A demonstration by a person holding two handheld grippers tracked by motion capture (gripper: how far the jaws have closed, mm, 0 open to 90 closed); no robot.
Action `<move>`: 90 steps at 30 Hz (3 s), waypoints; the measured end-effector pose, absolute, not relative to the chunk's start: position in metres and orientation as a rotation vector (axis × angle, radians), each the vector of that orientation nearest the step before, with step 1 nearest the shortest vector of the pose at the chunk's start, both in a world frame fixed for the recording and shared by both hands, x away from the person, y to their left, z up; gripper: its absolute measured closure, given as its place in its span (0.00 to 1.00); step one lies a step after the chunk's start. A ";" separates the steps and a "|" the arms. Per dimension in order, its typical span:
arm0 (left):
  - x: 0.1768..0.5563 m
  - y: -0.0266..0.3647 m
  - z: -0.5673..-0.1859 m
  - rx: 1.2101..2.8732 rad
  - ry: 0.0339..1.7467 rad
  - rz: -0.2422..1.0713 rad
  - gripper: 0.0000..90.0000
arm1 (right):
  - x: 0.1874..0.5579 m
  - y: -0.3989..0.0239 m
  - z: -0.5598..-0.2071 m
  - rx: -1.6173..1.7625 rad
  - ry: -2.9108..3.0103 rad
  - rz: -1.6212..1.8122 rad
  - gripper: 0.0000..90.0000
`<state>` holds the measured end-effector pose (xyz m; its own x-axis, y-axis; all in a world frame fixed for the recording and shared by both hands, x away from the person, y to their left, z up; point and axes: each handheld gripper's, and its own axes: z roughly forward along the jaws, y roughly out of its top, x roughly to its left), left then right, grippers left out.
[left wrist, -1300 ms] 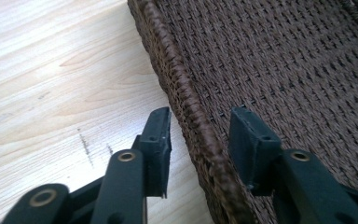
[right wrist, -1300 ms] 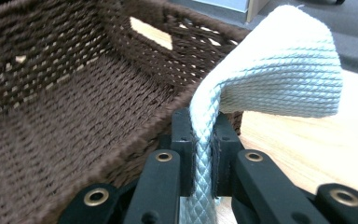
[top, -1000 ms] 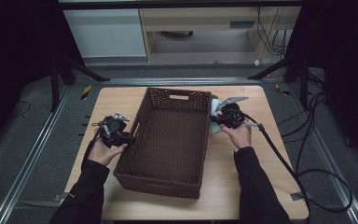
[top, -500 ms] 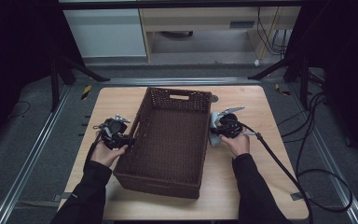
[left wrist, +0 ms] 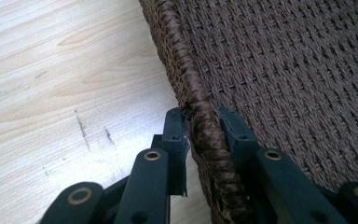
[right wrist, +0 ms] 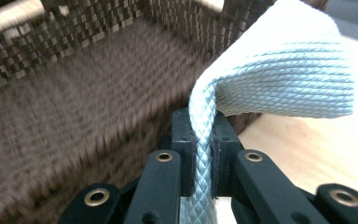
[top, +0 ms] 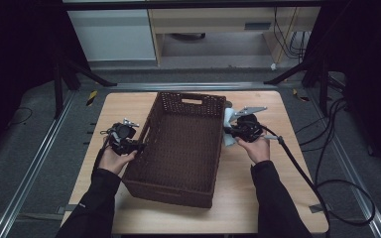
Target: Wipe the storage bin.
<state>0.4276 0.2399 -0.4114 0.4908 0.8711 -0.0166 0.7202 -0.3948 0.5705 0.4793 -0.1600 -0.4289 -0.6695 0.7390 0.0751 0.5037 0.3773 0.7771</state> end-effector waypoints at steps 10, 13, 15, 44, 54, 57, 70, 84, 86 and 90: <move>0.427 0.240 -0.411 2.228 1.294 0.420 0.75 | 0.481 -0.154 -0.471 1.167 2.428 1.088 0.93; 0.425 0.239 -0.410 2.235 1.277 0.428 0.69 | 0.481 -0.155 -0.481 1.193 2.452 1.072 0.93; 0.423 0.239 -0.409 2.237 1.262 0.419 0.66 | 0.480 -0.153 -0.483 1.194 2.462 1.057 0.93; 0.408 0.238 -0.411 2.231 1.316 0.402 0.84 | 0.454 -0.157 -0.470 1.172 2.451 1.111 0.93; 0.424 0.234 -0.411 2.209 1.341 0.408 0.84 | 0.450 -0.167 -0.444 1.166 2.367 1.258 0.93; 0.429 0.231 -0.412 2.210 1.340 0.414 0.83 | 0.443 -0.173 -0.424 1.125 2.316 1.316 0.93; 0.423 0.235 -0.409 2.203 1.308 0.434 0.69 | 0.441 -0.159 -0.440 1.110 2.396 1.210 0.93; 0.403 0.239 -0.410 2.234 1.274 0.378 0.74 | 0.440 -0.153 -0.471 1.195 2.491 1.090 0.93; 0.405 0.239 -0.412 2.243 1.279 0.367 0.77 | 0.437 -0.155 -0.461 1.177 2.462 1.135 0.93; 0.406 0.237 -0.412 2.242 1.297 0.371 0.82 | 0.430 -0.157 -0.436 1.131 2.398 1.219 0.93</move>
